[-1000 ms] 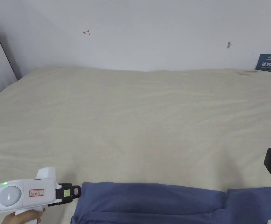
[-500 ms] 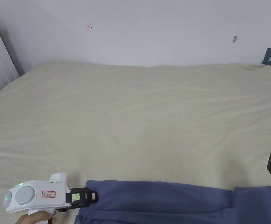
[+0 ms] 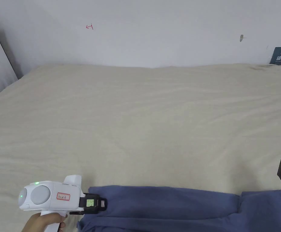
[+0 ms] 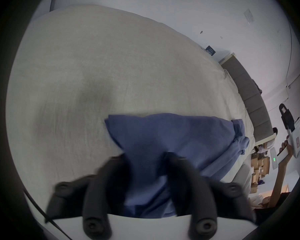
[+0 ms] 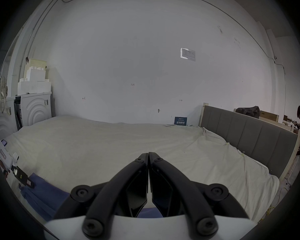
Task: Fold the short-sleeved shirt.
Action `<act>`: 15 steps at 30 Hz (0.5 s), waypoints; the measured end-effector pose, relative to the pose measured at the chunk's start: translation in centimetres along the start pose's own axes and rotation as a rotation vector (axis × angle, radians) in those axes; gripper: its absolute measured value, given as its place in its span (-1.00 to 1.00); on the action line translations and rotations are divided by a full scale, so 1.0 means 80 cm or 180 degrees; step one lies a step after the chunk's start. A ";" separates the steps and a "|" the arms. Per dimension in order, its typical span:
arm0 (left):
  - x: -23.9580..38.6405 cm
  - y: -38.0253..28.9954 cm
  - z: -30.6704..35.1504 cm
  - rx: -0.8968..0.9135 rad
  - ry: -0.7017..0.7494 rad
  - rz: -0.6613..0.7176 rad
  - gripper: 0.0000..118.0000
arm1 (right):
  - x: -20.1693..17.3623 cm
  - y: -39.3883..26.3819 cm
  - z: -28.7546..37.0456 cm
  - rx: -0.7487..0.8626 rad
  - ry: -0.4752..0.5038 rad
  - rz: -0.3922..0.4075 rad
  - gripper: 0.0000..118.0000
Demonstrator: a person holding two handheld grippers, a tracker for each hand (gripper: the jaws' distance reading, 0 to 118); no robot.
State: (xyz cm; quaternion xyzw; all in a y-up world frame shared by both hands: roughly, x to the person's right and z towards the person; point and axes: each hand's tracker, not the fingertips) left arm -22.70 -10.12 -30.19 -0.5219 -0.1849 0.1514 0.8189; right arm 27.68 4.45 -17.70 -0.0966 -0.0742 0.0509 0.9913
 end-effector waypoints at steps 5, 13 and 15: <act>0.014 -0.001 0.005 -0.0024 0.0031 -0.0132 -0.81 | 0.005 -0.002 0.000 -0.0004 -0.0021 -0.0052 -0.99; 0.052 0.011 0.036 0.0048 0.0182 -0.0400 -0.88 | 0.013 0.000 0.003 0.0005 -0.0030 -0.0101 -0.99; 0.054 0.017 0.045 0.0040 0.0223 -0.0382 -0.90 | 0.014 0.001 0.004 0.0014 -0.0028 -0.0117 -0.99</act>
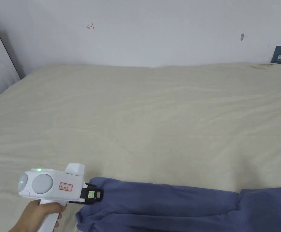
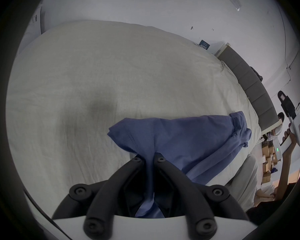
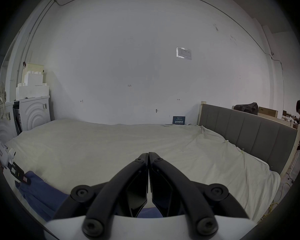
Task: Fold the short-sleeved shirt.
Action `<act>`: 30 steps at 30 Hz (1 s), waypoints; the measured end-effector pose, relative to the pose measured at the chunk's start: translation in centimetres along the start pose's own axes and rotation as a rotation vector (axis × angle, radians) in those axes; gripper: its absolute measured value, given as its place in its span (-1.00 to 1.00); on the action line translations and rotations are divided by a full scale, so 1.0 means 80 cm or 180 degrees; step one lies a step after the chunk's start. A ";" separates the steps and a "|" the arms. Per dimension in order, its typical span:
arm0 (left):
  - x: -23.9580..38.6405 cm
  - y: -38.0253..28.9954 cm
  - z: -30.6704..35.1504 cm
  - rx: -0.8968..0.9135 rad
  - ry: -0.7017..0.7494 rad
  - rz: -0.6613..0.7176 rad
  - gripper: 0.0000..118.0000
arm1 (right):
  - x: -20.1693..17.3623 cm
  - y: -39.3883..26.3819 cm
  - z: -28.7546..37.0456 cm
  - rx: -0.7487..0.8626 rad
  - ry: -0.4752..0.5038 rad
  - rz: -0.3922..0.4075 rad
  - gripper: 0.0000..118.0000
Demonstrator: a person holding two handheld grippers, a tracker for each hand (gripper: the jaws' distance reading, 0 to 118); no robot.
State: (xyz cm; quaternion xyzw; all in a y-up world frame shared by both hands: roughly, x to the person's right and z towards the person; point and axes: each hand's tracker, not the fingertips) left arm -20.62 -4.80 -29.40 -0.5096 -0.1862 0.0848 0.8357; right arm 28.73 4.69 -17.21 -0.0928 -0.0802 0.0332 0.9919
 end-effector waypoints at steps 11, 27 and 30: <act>-0.023 0.014 0.049 0.0052 0.0145 0.0074 -0.95 | 0.008 0.009 0.009 0.0080 -0.0007 -0.0010 -0.99; 0.049 0.035 0.056 -0.0220 0.0383 0.0347 -0.95 | 0.017 0.006 0.019 0.0064 0.0026 -0.0035 -0.99; 0.088 0.045 0.035 -0.0285 0.0233 0.0174 -0.95 | 0.024 0.006 0.025 0.0080 0.0020 -0.0041 -0.99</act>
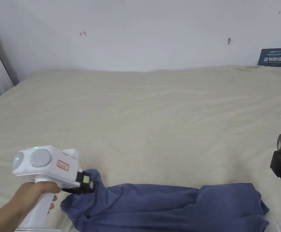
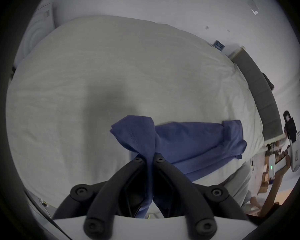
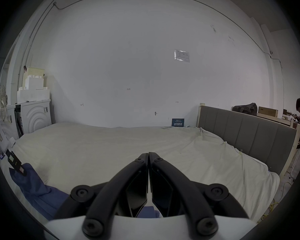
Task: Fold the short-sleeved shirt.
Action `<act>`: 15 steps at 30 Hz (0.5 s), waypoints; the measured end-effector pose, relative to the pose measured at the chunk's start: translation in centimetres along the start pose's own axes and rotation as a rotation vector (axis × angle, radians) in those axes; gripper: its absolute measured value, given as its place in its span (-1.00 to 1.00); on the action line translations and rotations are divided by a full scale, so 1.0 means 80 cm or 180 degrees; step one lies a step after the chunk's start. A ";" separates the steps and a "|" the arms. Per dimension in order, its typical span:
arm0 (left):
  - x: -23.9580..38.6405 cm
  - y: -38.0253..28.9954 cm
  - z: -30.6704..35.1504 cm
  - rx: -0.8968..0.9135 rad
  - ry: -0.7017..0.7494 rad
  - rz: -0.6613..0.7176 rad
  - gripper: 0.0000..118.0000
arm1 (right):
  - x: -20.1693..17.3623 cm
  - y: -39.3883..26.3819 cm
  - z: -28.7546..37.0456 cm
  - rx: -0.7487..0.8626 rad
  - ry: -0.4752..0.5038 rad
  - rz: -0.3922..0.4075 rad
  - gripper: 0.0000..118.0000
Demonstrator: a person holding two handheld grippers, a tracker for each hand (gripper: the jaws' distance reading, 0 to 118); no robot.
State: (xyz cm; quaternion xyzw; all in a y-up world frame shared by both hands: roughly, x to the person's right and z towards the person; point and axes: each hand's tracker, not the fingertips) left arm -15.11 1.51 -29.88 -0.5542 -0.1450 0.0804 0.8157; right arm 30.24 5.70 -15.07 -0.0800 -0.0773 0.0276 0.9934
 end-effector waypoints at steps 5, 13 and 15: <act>0.061 0.013 -0.040 -0.0127 -0.0250 -0.0220 -0.95 | 0.019 -0.002 0.005 0.0012 -0.0049 -0.0003 -0.99; 0.146 0.012 -0.106 -0.0265 -0.0442 -0.0354 -0.95 | 0.042 -0.010 0.013 -0.0008 -0.0162 -0.0023 -0.99; 0.162 0.011 -0.122 -0.0305 -0.0463 -0.0401 -0.95 | 0.047 -0.012 0.015 -0.0018 -0.0190 -0.0025 -0.99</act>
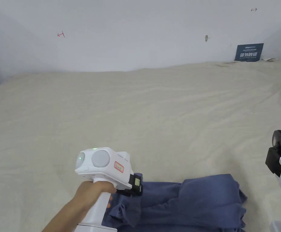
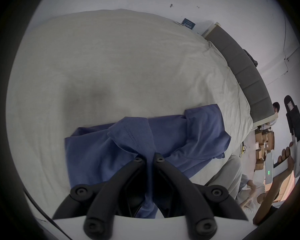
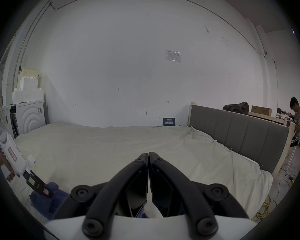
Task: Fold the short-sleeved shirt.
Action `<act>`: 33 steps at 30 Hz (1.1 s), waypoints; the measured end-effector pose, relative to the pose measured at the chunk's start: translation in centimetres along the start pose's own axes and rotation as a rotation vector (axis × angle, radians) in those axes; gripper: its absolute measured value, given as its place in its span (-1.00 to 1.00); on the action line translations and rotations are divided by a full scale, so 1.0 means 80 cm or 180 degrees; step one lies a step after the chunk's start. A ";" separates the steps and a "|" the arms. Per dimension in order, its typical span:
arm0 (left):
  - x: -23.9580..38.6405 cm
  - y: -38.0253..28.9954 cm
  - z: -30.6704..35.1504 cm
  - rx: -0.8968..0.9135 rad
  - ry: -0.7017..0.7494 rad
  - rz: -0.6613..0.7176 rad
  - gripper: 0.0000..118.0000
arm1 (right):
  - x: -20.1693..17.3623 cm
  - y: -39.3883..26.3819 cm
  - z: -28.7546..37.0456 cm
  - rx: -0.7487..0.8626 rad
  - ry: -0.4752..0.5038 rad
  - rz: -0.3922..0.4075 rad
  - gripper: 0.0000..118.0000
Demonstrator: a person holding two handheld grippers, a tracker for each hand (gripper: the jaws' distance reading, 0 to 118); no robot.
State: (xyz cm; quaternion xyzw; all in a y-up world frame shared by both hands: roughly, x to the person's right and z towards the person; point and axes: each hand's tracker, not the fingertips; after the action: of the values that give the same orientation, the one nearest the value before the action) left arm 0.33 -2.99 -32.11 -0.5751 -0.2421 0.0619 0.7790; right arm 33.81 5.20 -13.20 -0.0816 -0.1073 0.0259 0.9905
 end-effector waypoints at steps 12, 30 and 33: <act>0.026 -0.013 -0.038 0.0003 0.0033 -0.0118 0.23 | 0.013 -0.005 0.004 -0.0035 -0.0063 0.0009 -0.99; -0.003 -0.070 0.084 0.1508 0.0472 -0.0167 0.24 | 0.000 0.007 0.008 0.0045 0.0070 0.0013 -0.99; -0.019 -0.084 0.081 0.1580 0.0569 -0.0110 -0.03 | -0.001 0.008 0.008 0.0049 0.0092 0.0007 -0.99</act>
State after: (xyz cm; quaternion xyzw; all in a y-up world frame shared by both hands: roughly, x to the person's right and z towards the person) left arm -5.15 -0.18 -24.94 -0.3654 -0.1595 0.0550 0.9154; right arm 33.54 5.90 -12.70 -0.0745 -0.0927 0.0266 0.9925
